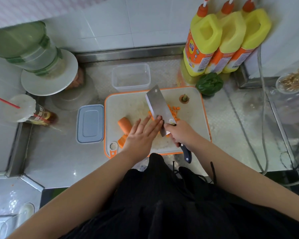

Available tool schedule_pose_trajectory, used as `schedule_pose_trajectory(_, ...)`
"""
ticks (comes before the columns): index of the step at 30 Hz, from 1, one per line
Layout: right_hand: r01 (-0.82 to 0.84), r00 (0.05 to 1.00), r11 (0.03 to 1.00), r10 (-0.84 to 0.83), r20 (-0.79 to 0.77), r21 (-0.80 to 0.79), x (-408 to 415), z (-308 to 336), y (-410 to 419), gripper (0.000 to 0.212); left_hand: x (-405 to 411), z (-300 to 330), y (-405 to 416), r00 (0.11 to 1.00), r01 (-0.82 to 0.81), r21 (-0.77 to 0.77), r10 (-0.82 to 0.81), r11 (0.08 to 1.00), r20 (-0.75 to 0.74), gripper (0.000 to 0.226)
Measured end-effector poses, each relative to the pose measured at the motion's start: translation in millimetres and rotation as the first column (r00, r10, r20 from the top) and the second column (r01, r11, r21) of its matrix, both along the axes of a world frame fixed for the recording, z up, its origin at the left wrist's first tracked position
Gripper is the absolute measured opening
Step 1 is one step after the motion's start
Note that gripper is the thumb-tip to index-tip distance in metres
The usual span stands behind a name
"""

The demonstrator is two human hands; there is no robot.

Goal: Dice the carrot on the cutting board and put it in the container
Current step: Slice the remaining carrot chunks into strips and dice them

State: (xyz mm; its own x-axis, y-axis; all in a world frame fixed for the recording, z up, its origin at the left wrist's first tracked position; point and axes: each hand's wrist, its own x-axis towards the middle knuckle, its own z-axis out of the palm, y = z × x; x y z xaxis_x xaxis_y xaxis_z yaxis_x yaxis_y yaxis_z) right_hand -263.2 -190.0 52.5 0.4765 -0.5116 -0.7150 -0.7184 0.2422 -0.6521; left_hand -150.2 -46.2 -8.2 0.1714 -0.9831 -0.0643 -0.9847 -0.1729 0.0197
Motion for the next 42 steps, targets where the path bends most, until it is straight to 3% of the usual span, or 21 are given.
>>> schedule_pose_trajectory(4,0.159,0.987,0.983,-0.158,-0.016,0.096,-2.6,10.7,-7.4,0.03,1.1,-0.7,-11.0,0.999,-0.047,0.111,0.046,0.993,0.008,0.075)
schedule_pose_trajectory(7,0.164,0.986,0.984,-0.162,-0.036,0.073,-10.3,12.7,-17.1,0.029,5.9,6.1,-17.2,0.995,-0.086,0.191,0.093,0.978,-0.027,0.07)
schedule_pose_trajectory(9,0.096,0.995,0.995,-0.096,-0.028,-0.018,-16.2,13.3,-22.9,0.027,7.2,14.1,-21.9,0.99,-0.09,0.094,0.099,0.992,-0.103,0.057)
schedule_pose_trajectory(11,0.006,1.0,0.994,-0.008,-0.018,-0.105,-21.1,15.6,-26.1,0.027,7.6,22.6,-29.5,0.98,-0.102,-0.159,0.071,0.982,-0.185,0.044)
schedule_pose_trajectory(13,-0.055,0.999,0.988,0.054,-0.011,-0.146,-24.1,19.6,-26.1,0.022,5.8,27.2,-36.1,0.975,-0.101,-0.347,0.024,0.932,-0.219,0.047)
schedule_pose_trajectory(16,-0.123,0.992,0.973,0.121,-0.02,-0.194,-24.9,26.1,-23.0,0.019,-4.0,34.4,-45.2,0.996,0.0,-0.294,-0.026,0.956,-0.082,0.067)
schedule_pose_trajectory(18,-0.125,0.992,0.97,0.129,0.004,-0.206,-26.3,27.7,-22.8,0.025,-7.9,28.6,-43.9,1.0,-0.017,-0.195,0.017,0.981,-0.001,0.073)
schedule_pose_trajectory(21,-0.146,0.988,0.947,0.156,0.011,-0.287,-31.9,28.4,-23.7,0.034,-2.3,18.7,-35.3,0.993,-0.106,-0.169,0.112,0.98,0.023,0.055)
schedule_pose_trajectory(24,-0.266,0.964,0.858,0.237,-0.119,-0.439,-38.7,28.9,-23.5,0.047,8.7,22.4,-30.5,0.981,-0.177,-0.351,0.138,0.919,-0.135,0.023)
schedule_pose_trajectory(27,-0.323,0.946,0.797,0.269,-0.179,-0.511,-43.9,25.1,-22.2,0.046,11.7,43.3,-34.7,0.919,-0.351,-0.494,0.191,0.796,-0.345,0.029)
schedule_pose_trajectory(29,-0.352,0.936,0.743,0.283,-0.209,-0.569,-47.2,20.8,-20.3,0.041,7.1,53.9,-38.1,0.914,-0.374,-0.524,0.208,0.765,-0.348,0.045)
schedule_pose_trajectory(31,-0.392,0.92,0.666,0.294,-0.259,-0.635,-48.4,16.5,-17.1,0.04,-1.1,62.2,-42.0,0.951,-0.293,-0.427,0.216,0.855,-0.22,0.069)
schedule_pose_trajectory(34,-0.442,0.897,0.602,0.31,-0.316,-0.665,-46.2,12.9,-11.0,0.053,-12.4,63.5,-48.1,0.996,-0.084,-0.029,0.083,0.996,-0.043,0.093)
schedule_pose_trajectory(37,-0.476,0.879,0.579,0.336,-0.338,-0.662,-44.8,10.8,-7.1,0.057,-20.7,59.1,-57.8,1.0,0.0,0.226,0.0,0.974,0.001,0.098)
schedule_pose_trajectory(42,-0.527,0.845,0.437,0.358,-0.396,-0.729,-50.6,15.3,-5.6,0.055,-21.6,53.2,-72.3,1.0,0.021,0.319,-0.025,0.947,0.007,0.093)
